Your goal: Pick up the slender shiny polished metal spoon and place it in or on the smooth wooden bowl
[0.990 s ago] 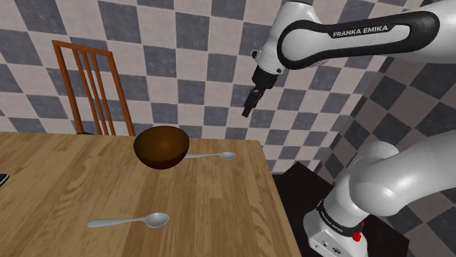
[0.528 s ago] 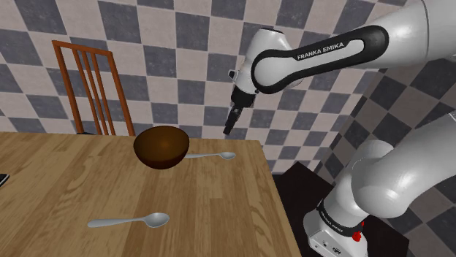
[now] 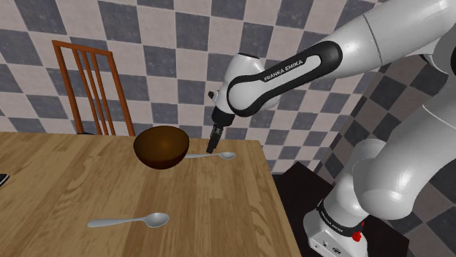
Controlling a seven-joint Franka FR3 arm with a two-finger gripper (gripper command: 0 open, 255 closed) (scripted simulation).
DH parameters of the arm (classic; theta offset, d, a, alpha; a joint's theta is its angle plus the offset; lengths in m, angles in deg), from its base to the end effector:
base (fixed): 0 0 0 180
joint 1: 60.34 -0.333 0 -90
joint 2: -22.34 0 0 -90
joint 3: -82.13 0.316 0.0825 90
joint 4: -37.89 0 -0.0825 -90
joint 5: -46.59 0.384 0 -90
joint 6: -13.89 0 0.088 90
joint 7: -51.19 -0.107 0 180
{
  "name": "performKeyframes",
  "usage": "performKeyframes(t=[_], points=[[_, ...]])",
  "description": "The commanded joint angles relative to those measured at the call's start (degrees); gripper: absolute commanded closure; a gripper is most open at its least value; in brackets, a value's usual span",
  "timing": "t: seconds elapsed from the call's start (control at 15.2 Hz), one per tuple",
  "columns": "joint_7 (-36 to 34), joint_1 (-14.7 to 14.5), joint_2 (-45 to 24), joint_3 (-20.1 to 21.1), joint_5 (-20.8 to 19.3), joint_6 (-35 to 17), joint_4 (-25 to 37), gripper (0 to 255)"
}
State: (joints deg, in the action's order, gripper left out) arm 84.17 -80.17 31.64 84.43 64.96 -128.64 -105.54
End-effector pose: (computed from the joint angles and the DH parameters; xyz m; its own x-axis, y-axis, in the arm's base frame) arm 0.4322 0.1741 0.3568 0.7417 0.6338 0.2192 0.6652 -0.7369 -0.1200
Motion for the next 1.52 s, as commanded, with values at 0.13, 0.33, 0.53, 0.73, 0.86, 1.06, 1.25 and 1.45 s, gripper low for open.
performKeyframes(t=[0.13,0.33,0.53,0.73,0.86,1.06,1.25,1.45], points=[[1.4,-0.9,-3.6,0.4,1.7,-3.9,-0.2,0],[2.1,-1.2,-5.9,0.7,2.7,-6.3,-0.3,0],[2.3,-1.3,-6.3,0.7,2.9,-6.7,-0.3,0],[2.3,-1.3,-6.3,0.7,2.9,-6.7,-0.3,0],[2.3,-1.3,-6.3,0.7,2.9,-6.7,-0.3,0],[2.3,-1.3,-6.3,0.7,2.9,-6.7,-0.3,255],[2.3,-1.3,-6.3,0.7,2.9,-6.7,-0.3,255],[2.3,-1.3,-6.3,0.7,2.9,-6.7,-0.3,255]])
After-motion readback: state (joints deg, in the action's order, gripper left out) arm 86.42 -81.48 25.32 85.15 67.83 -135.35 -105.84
